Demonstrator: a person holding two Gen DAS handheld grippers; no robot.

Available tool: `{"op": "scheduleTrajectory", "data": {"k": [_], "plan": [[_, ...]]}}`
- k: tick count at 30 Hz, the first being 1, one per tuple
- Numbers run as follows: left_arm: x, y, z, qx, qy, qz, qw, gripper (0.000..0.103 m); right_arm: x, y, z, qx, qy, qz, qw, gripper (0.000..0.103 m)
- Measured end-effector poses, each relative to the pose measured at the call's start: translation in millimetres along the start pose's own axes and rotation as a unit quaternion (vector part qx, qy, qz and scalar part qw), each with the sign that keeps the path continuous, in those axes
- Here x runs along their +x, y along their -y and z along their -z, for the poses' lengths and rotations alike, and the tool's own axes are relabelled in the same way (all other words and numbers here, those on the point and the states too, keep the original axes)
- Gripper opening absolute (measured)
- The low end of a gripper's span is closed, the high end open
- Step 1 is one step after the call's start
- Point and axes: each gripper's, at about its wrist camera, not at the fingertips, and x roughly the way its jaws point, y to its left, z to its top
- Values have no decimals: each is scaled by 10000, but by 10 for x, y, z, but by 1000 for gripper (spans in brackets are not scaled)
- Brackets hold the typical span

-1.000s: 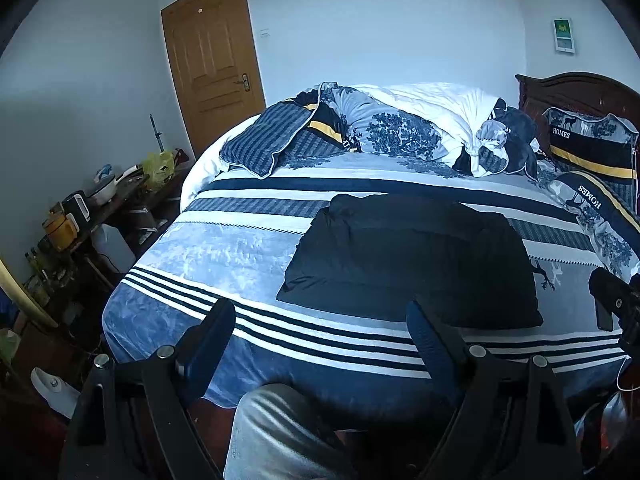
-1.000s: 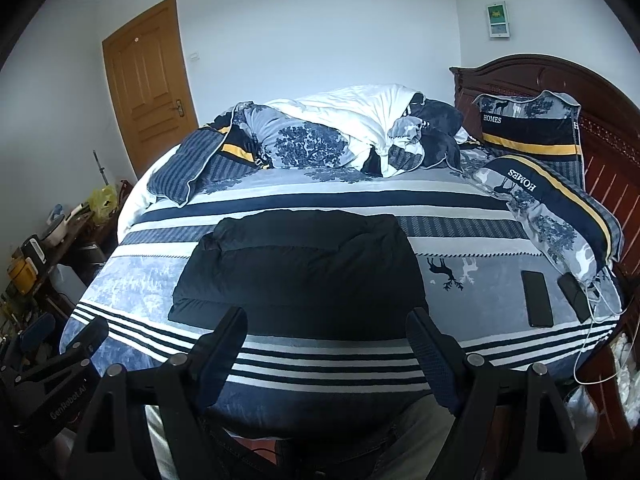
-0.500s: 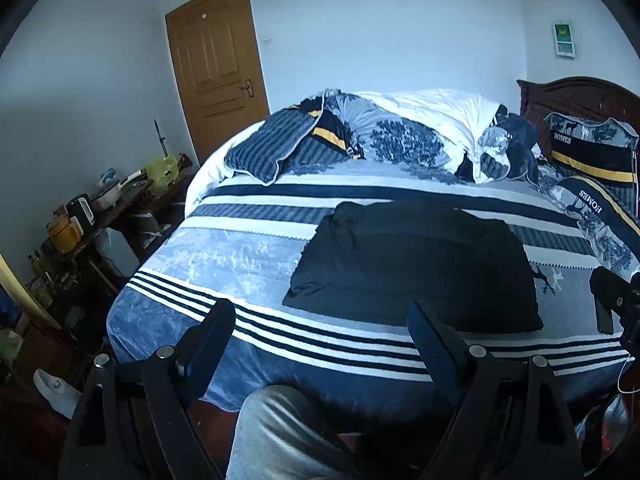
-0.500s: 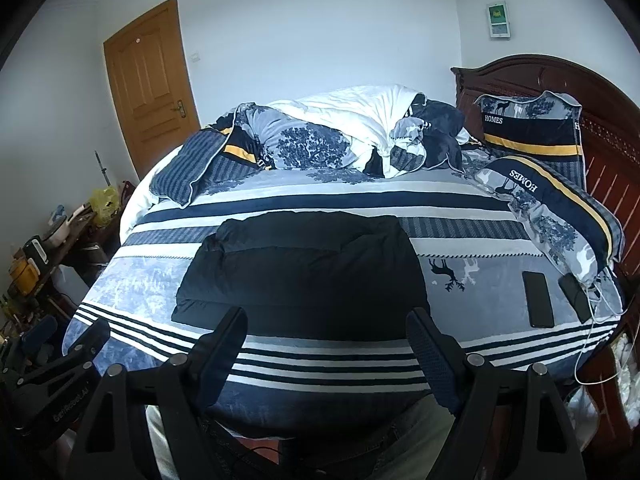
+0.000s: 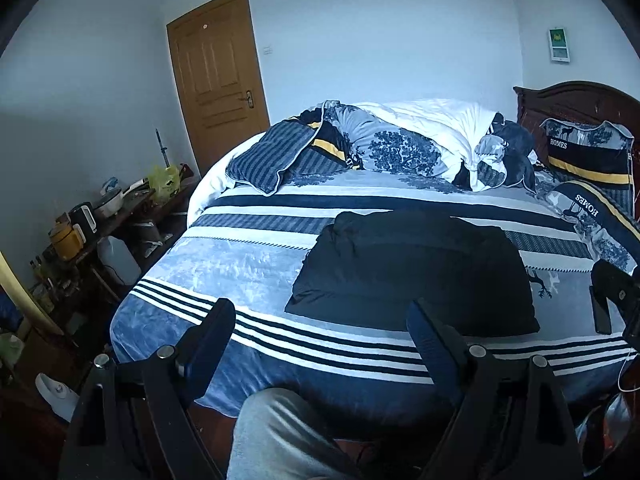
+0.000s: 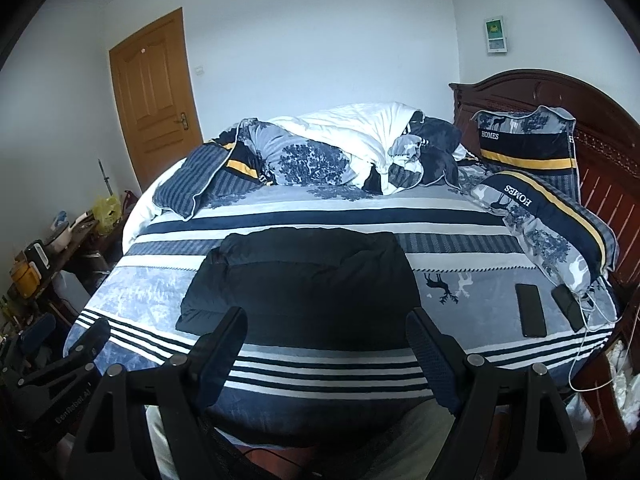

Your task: Fold large clothes

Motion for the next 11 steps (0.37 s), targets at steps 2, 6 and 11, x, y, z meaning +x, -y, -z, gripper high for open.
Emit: {"op": "scheduleTrajectory", "data": {"k": [2,6,11], "plan": [[25,-11,11,-19,-47,-4,10000,88,12,-7,12,-16,-23,-41,10000,84],[131,2,10,23,-91,-35,10000,88,77,-20,8,-15,-48,-73,10000,84],[388,96,48,20,-210,-1,9998,88,280,-2,55,-46,-257,-59,9996,84]]}}
